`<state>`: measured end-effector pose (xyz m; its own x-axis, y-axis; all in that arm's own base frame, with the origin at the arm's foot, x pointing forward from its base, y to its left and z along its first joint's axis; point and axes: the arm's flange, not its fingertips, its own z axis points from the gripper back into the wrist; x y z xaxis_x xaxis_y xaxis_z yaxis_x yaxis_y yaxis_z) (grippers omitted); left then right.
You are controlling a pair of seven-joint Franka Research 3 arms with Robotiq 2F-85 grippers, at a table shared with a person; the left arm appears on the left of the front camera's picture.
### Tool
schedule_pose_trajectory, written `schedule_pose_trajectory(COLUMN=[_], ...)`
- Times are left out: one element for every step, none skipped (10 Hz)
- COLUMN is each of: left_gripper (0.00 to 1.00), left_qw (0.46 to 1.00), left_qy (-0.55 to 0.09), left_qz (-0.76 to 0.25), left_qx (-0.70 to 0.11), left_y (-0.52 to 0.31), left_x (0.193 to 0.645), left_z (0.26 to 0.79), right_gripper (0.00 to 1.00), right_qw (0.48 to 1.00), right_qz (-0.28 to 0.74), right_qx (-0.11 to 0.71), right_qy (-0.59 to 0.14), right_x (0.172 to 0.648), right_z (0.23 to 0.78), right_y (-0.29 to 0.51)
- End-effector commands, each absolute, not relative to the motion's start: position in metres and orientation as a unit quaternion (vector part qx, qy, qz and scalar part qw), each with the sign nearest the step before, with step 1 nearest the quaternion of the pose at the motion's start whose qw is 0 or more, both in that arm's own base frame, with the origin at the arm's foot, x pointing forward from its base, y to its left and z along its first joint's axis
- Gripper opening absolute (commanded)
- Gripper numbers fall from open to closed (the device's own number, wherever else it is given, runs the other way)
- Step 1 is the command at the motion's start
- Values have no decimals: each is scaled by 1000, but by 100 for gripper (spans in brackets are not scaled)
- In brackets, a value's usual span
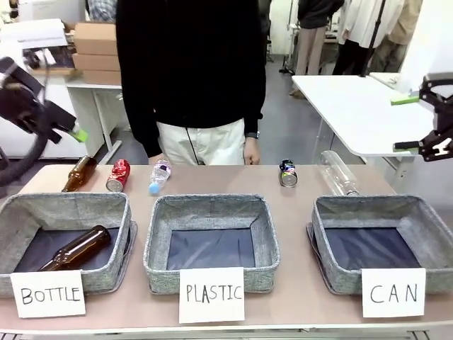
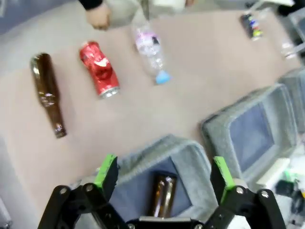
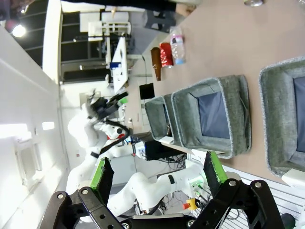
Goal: Sort the can waste into the basket.
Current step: Pick up the can waste from the table and place it in the right Fabric basket.
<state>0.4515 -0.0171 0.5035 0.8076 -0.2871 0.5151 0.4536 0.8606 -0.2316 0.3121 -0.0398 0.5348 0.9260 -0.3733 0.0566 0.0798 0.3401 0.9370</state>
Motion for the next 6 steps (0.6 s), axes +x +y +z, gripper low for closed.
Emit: schedule_pose_trajectory(left_gripper=[100, 100, 100, 100, 100, 100], left_qw=[942, 935, 935, 935, 941, 957], left_qy=[-212, -239, -239, -239, -222, -238], left_qz=[-166, -198, -198, -198, -190, -64], left_qx=[-199, -174, -174, -174, -172, -155], left_y=[-32, -17, -17, -17, -27, -30], left_x=[479, 452, 452, 452, 473, 500], left_z=[501, 504, 504, 504, 486, 482], right_gripper=[100, 100, 100, 100, 100, 100], right_qw=[802, 802, 802, 802, 802, 802], right_qz=[-130, -130, -130, -130, -130, -130], right_qx=[566, 566, 566, 566, 566, 566], right_qy=[-140, -140, -140, -140, -140, -140], right_x=[314, 314, 314, 314, 314, 314], right_z=[536, 536, 536, 536, 536, 536], right_y=[-39, -39, -39, -39, -39, -39])
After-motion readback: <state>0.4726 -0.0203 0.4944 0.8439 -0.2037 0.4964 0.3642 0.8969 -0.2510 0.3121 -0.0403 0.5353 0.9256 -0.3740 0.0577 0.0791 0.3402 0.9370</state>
